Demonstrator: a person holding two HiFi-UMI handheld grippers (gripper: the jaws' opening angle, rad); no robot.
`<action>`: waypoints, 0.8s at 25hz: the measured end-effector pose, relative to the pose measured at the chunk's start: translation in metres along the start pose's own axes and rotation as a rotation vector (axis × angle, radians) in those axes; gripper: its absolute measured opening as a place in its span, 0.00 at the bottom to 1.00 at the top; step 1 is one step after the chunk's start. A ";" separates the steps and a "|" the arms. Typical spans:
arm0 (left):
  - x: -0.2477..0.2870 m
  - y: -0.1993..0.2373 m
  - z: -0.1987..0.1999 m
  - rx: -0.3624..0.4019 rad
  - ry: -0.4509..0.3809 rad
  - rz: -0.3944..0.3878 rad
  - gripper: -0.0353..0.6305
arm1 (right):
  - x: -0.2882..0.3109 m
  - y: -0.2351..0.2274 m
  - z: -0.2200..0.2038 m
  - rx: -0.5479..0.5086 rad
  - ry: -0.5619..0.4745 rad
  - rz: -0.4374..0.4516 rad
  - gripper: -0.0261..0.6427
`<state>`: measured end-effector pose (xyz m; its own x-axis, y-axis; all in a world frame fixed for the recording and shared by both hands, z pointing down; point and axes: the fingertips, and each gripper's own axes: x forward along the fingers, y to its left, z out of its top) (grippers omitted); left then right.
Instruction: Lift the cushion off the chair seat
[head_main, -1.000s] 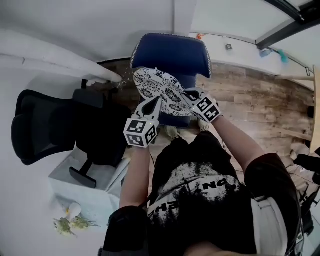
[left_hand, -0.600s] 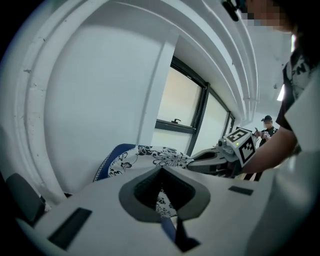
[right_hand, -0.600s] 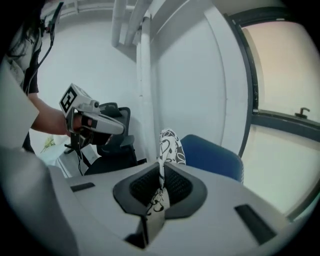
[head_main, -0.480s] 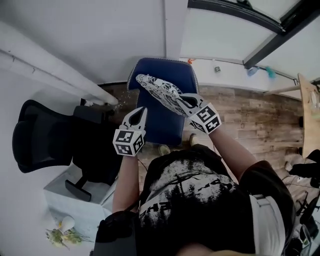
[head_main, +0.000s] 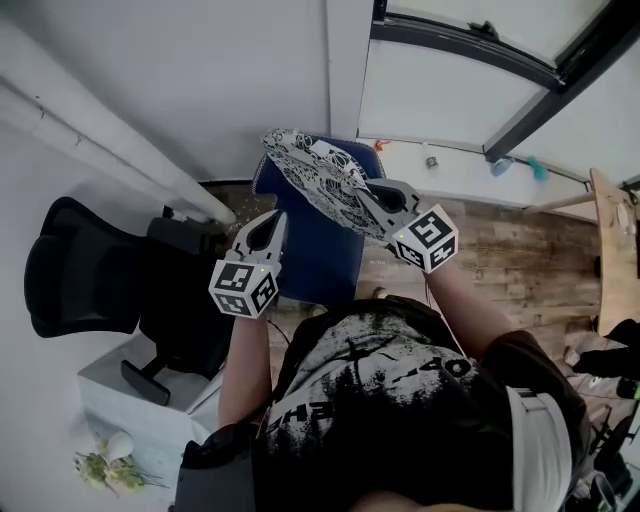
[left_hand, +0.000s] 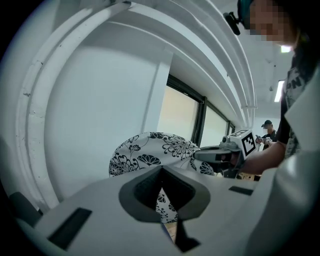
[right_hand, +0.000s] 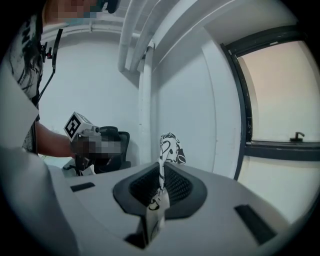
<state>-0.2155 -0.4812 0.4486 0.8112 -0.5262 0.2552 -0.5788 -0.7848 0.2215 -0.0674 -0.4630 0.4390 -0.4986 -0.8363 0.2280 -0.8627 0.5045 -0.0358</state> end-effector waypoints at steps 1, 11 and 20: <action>0.001 -0.002 0.003 0.006 -0.007 0.004 0.07 | -0.002 -0.001 0.002 0.002 -0.007 0.004 0.08; 0.002 -0.030 0.005 0.016 -0.047 0.062 0.07 | -0.028 -0.013 0.014 -0.015 -0.037 0.032 0.08; 0.016 -0.057 0.005 0.023 -0.030 0.061 0.07 | -0.046 -0.024 0.010 0.006 -0.047 0.044 0.08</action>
<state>-0.1697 -0.4465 0.4357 0.7766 -0.5828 0.2393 -0.6257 -0.7579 0.1845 -0.0246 -0.4387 0.4198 -0.5392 -0.8226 0.1803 -0.8403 0.5398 -0.0502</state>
